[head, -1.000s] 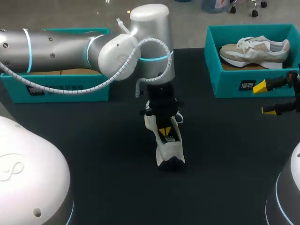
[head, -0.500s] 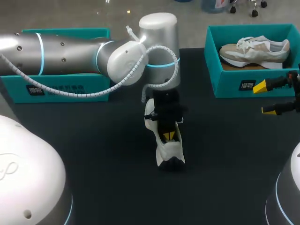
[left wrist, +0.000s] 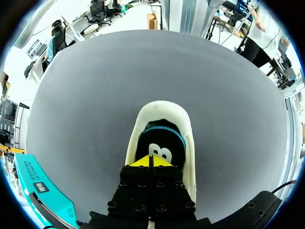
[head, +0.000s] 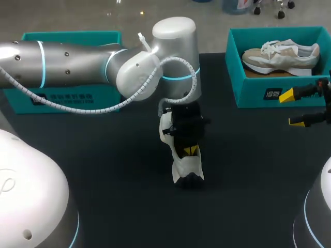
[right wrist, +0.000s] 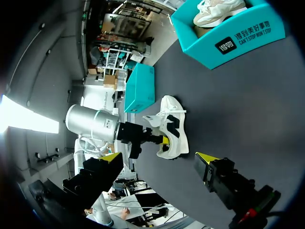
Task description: Take the shoe out of the shoebox, open the shoe tongue, remove and reinsert the insole, then place the shoe into the shoebox
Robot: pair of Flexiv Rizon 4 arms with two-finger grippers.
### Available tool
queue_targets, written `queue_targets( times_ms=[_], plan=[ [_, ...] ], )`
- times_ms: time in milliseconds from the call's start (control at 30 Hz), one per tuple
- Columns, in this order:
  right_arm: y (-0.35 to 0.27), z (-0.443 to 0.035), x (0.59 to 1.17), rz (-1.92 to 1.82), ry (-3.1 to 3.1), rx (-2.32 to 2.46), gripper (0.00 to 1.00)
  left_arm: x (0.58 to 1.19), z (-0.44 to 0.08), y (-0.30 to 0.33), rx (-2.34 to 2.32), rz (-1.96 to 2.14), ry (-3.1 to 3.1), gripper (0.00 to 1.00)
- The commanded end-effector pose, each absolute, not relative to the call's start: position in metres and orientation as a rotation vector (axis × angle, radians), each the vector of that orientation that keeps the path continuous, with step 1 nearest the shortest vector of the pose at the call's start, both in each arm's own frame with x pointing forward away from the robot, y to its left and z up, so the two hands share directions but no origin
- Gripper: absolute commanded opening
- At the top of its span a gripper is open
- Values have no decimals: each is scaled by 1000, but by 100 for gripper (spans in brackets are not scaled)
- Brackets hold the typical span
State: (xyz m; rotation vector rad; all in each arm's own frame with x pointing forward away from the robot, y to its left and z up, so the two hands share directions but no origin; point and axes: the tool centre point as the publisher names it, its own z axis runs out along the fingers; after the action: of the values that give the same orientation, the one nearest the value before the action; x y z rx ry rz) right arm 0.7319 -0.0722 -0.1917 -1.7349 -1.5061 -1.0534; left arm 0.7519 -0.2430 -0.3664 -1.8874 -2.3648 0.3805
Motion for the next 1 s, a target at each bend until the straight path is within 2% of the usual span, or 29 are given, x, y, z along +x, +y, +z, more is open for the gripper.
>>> queue_targets(
  times_ms=[33,433,700,1000],
  plan=[
    [-72,-192,731,-1052,-1507,-1738,100,742,-362,-238,-1905,350,-2370,0],
    [-72,-192,731,-1052,-1507,-1738,100,737,-391,-245,-1923,399,-2359,0],
    [-72,-192,731,-1052,-1507,-1738,100,733,-407,-246,-1913,285,-2407,0],
    [-72,-192,731,-1052,-1507,-1738,100,741,-384,-239,-1932,144,-2520,0]
  ],
)
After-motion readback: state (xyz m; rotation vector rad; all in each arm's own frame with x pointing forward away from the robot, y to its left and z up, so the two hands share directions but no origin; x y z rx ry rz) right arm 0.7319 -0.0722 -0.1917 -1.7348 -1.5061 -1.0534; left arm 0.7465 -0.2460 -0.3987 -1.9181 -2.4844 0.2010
